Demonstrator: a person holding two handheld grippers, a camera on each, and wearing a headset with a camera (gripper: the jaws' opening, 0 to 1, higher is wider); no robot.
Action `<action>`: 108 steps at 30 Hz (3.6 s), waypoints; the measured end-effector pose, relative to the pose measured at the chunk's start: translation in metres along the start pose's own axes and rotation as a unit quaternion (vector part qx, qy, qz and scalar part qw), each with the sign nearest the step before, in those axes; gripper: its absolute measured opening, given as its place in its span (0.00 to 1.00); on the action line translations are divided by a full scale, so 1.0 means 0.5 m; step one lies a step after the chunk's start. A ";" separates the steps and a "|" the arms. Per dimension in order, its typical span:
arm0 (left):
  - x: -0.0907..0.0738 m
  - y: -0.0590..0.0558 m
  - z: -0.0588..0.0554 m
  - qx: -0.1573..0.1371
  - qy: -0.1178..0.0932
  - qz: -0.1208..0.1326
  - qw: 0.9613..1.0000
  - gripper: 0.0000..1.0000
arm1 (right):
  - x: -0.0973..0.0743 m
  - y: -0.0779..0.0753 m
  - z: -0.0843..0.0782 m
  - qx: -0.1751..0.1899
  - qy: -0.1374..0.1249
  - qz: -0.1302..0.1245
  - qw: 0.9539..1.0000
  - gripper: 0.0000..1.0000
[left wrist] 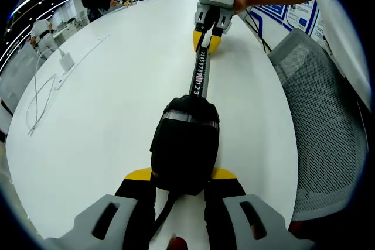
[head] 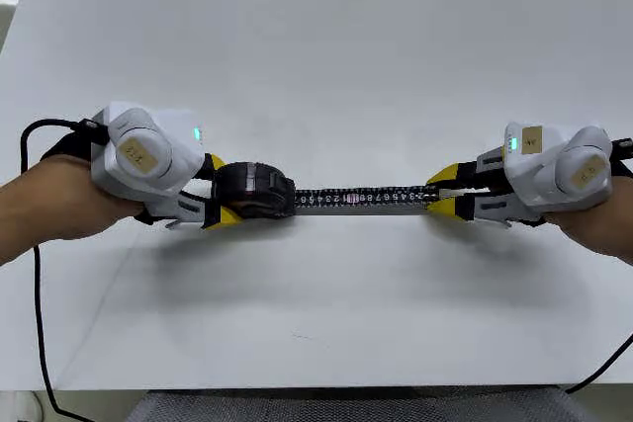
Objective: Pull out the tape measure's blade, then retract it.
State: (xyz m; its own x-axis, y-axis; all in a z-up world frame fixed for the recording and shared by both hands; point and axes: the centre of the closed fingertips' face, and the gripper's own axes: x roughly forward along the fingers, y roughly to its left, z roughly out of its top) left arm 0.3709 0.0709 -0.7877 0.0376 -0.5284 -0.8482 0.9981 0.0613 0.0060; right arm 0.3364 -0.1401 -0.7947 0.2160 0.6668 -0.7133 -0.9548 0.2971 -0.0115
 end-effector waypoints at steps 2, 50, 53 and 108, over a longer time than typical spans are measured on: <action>0.001 0.000 0.001 0.001 0.000 -0.001 1.000 0.27 | -0.005 -0.002 -0.008 -0.002 0.004 0.000 1.000 0.08; 0.001 0.001 0.002 0.003 0.000 -0.002 1.000 0.27 | -0.088 -0.021 -0.107 -0.005 0.063 -0.007 0.998 0.09; 0.001 0.002 0.002 0.002 0.001 -0.001 1.000 0.27 | -0.087 -0.021 -0.106 -0.001 0.065 -0.008 0.998 0.09; -0.009 0.003 0.028 -0.041 -0.024 0.006 0.999 0.38 | -0.094 -0.009 -0.076 0.090 0.039 -0.009 0.995 0.22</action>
State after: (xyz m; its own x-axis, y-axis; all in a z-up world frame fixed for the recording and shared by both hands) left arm 0.3728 0.0617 -0.7766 0.0546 -0.5668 -0.8221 0.9901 0.1371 -0.0287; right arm 0.3226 -0.1989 -0.7876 0.2096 0.6072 -0.7664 -0.8973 0.4309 0.0960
